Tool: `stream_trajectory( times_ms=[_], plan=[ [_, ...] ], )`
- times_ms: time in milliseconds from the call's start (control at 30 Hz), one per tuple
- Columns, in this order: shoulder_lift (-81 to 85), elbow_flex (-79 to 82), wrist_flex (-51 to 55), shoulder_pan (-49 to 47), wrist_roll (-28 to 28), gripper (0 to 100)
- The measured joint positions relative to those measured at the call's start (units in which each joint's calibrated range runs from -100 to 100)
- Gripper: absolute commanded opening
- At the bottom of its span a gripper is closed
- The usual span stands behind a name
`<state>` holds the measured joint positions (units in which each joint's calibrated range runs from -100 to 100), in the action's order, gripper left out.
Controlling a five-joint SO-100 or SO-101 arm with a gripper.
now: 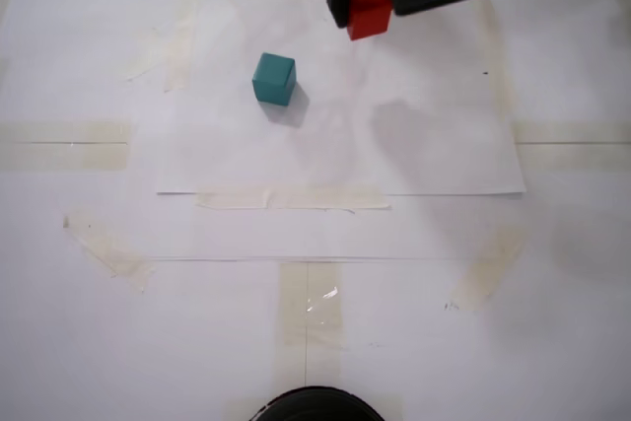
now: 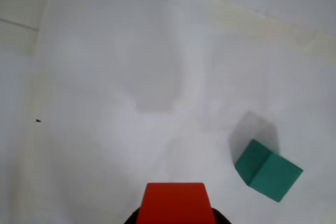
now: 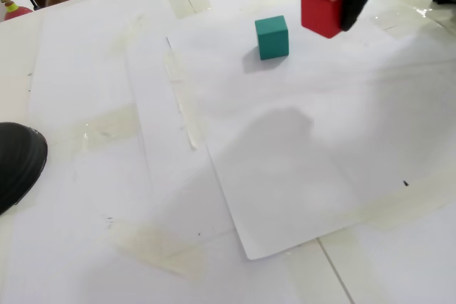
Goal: Put the red cube on the top of the blue cube.
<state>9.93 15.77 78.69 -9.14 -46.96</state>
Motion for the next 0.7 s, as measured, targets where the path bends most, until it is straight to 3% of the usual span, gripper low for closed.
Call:
stream_trajectory(
  times_ms=[700],
  plan=[
    [-8.59, -3.16, -4.96, 11.55, -0.73, 7]
  ],
)
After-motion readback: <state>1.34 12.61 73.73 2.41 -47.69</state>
